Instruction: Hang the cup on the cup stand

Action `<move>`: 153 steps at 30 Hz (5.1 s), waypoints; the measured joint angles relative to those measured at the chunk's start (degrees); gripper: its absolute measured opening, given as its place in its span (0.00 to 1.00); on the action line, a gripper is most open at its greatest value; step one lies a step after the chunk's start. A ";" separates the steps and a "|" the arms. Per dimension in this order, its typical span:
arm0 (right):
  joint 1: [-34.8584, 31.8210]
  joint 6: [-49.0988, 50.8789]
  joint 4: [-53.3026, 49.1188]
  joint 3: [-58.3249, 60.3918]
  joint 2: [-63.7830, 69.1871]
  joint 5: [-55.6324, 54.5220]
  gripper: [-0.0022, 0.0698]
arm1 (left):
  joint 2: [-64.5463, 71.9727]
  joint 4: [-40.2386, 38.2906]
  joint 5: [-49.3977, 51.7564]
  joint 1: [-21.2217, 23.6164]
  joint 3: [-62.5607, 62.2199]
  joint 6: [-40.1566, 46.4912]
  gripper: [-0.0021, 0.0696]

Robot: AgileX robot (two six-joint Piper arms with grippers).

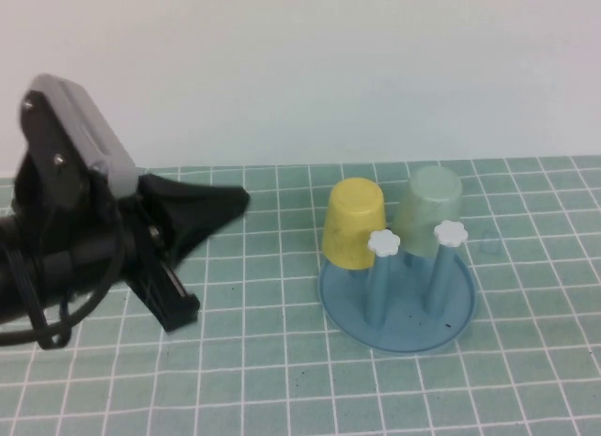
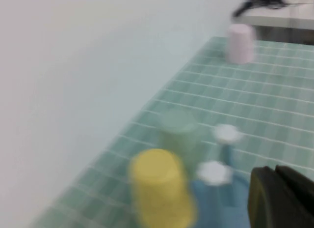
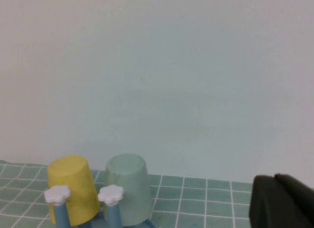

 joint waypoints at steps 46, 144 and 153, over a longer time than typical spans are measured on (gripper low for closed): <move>0.00 0.12 0.08 0.04 0.00 0.08 0.03 | -49.14 -6.68 -37.84 0.09 24.75 1.51 0.03; -27.43 1.49 0.10 0.23 0.00 17.83 0.03 | -66.34 94.59 -21.96 10.47 43.19 -107.36 0.03; -27.46 3.84 -0.26 1.94 0.00 23.36 0.03 | -66.34 94.59 -22.06 10.47 43.19 -107.36 0.03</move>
